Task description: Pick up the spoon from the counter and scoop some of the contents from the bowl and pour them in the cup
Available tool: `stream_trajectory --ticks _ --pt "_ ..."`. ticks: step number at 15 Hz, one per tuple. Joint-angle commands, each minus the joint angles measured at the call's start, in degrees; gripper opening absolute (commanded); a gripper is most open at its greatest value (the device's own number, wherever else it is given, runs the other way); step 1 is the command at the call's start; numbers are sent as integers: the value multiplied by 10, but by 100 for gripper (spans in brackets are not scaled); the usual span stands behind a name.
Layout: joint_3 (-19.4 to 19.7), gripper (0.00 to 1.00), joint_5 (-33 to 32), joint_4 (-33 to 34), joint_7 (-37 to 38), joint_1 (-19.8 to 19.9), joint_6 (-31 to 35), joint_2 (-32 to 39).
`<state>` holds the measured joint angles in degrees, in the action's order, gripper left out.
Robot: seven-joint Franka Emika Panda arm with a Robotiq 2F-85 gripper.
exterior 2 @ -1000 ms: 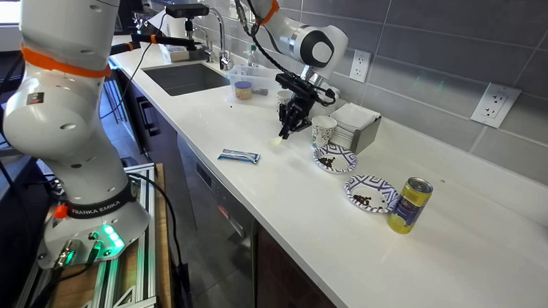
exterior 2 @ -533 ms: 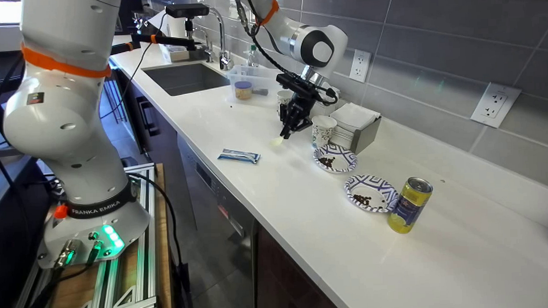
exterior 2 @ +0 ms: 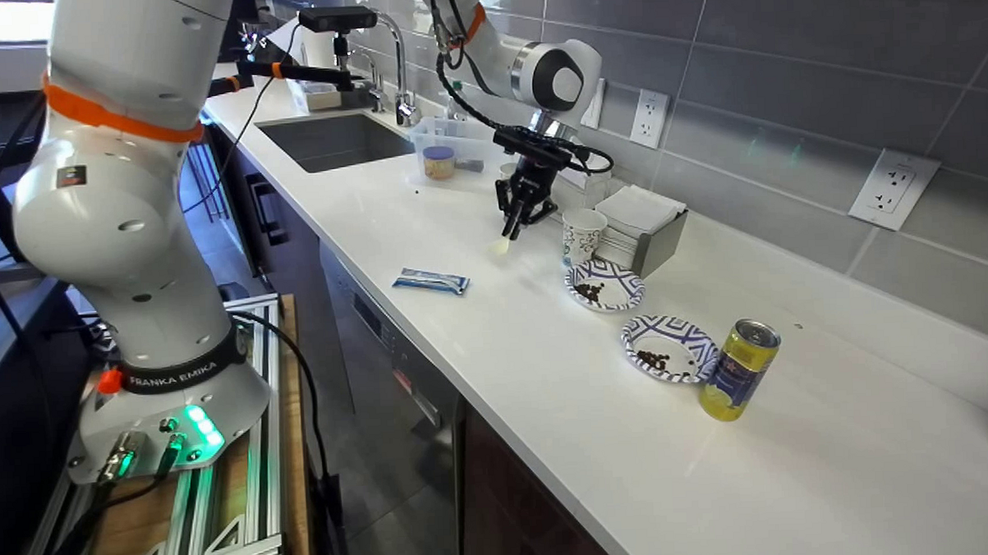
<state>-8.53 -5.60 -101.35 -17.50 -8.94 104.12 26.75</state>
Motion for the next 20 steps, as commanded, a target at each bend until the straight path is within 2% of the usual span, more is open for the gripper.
stream_trajectory --ticks 1,12,13,14,15,18,20 --pt "-1 4 -40 34 -27 -6 -6 42" --pt "-6 4 -78 70 -51 -17 10 108" --pt "-6 39 -84 72 -50 -20 7 111" --pt "-7 40 -86 74 -51 -22 3 110" --pt "-7 45 -91 73 -47 -26 3 106" --pt "-14 69 -90 55 -34 -33 12 68" --pt "-20 82 -81 24 -15 -33 45 26"
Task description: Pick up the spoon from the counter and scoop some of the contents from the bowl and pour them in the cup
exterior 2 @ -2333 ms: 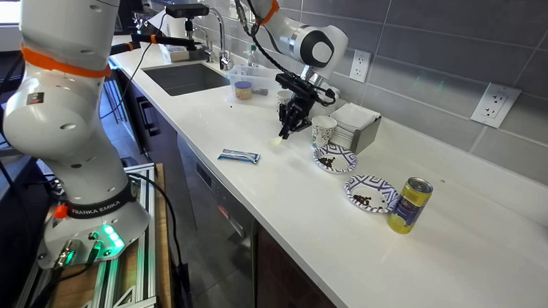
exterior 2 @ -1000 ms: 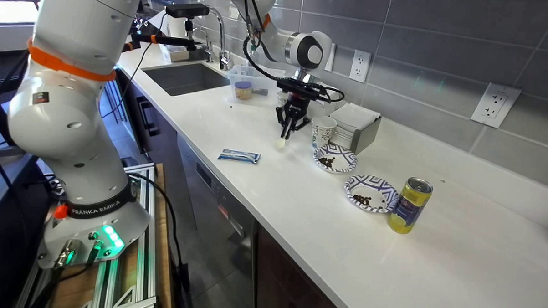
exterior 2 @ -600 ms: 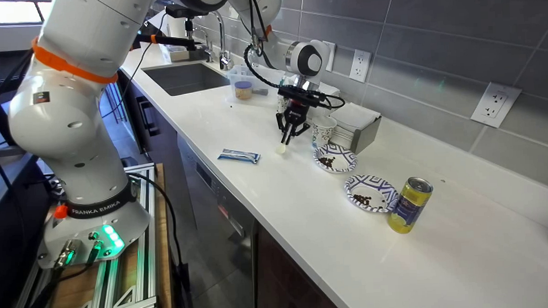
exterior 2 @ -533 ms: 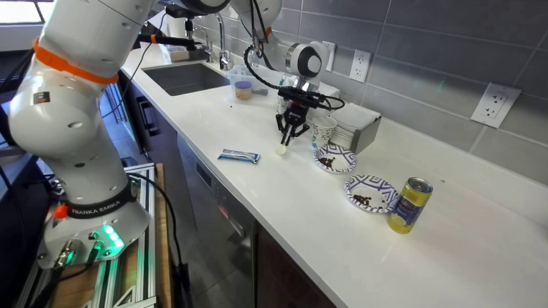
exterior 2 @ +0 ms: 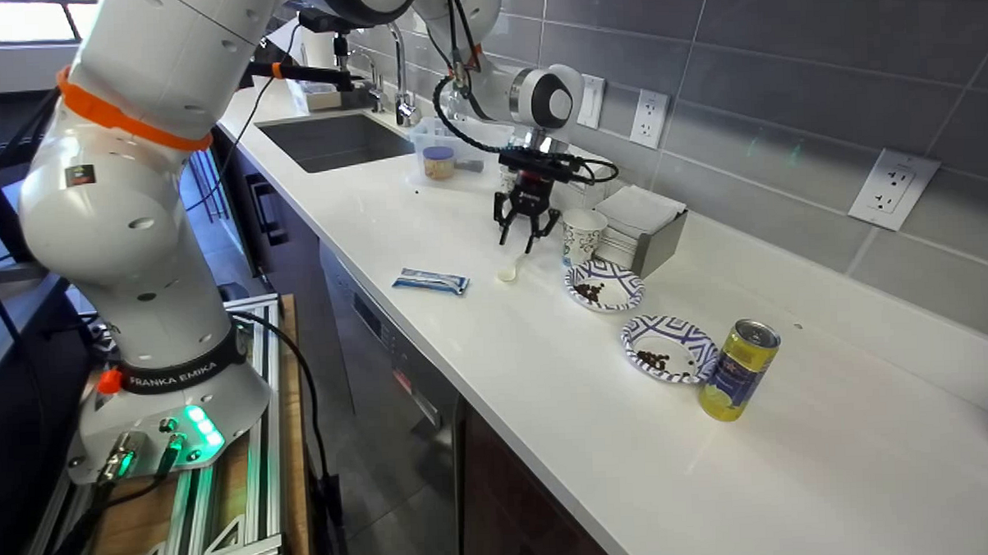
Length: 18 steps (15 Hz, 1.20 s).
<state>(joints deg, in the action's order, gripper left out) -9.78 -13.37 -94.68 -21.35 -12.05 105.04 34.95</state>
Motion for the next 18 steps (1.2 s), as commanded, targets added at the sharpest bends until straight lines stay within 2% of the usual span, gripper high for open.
stream_trajectory --ticks 1,2,3,8,12,14,15,18 --pt "-6 91 -3 -64 41 -2 62 -80" --pt "-6 98 -7 -98 52 0 106 -110" --pt "-8 100 -1 -129 63 3 145 -137" --pt "0 100 -3 -271 130 4 349 -243" --pt "21 100 -37 -395 222 3 483 -343" --pt "26 100 -35 -457 273 10 513 -406" --pt "16 100 -20 -374 221 10 483 -328" --pt "14 100 -20 -390 222 13 486 -350"
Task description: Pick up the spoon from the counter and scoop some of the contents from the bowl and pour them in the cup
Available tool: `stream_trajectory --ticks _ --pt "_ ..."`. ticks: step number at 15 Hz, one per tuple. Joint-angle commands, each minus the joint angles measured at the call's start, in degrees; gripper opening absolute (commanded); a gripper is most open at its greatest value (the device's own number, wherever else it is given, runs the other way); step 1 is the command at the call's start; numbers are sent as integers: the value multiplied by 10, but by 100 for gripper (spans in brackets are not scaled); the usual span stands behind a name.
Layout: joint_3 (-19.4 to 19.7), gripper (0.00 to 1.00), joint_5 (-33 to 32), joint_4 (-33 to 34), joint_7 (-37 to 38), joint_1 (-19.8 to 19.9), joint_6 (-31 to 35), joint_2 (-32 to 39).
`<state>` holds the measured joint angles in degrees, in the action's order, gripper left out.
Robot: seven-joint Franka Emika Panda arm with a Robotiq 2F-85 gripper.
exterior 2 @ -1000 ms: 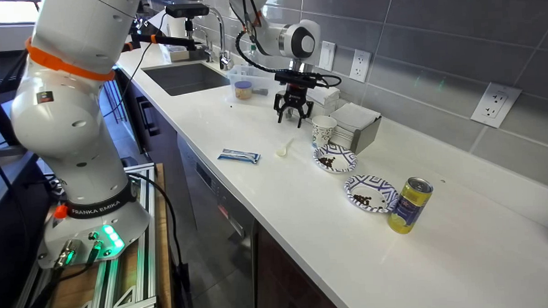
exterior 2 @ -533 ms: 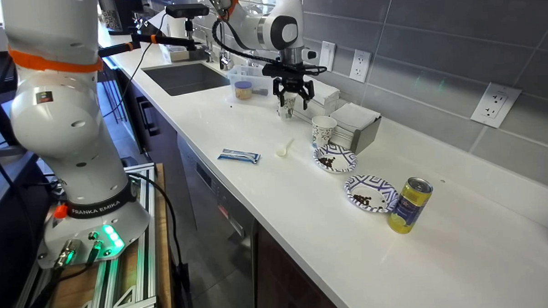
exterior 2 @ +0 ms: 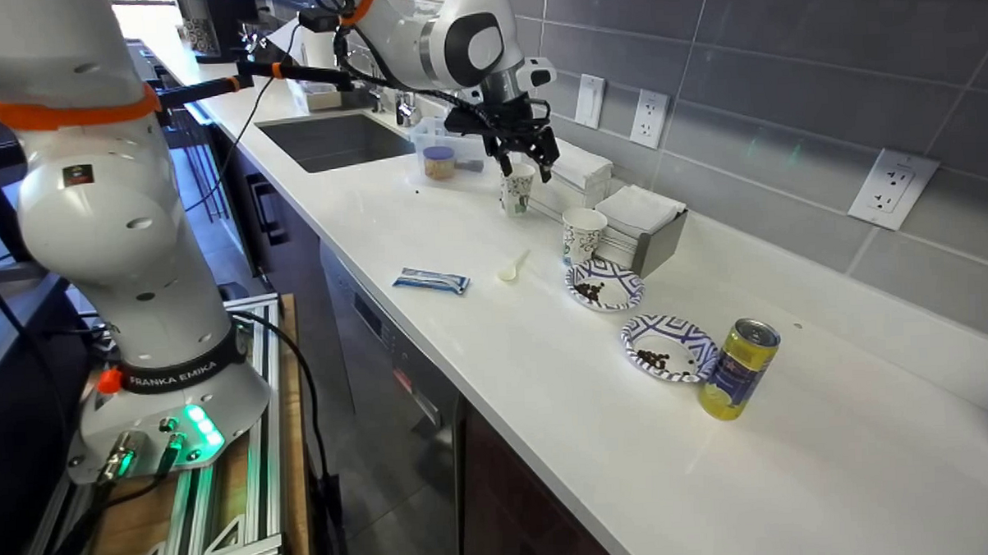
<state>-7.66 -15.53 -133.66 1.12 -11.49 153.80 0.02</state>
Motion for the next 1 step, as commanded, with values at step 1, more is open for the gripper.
stream_trajectory --ticks 1 --pt "-7 100 2 4 -2 7 -1 4"
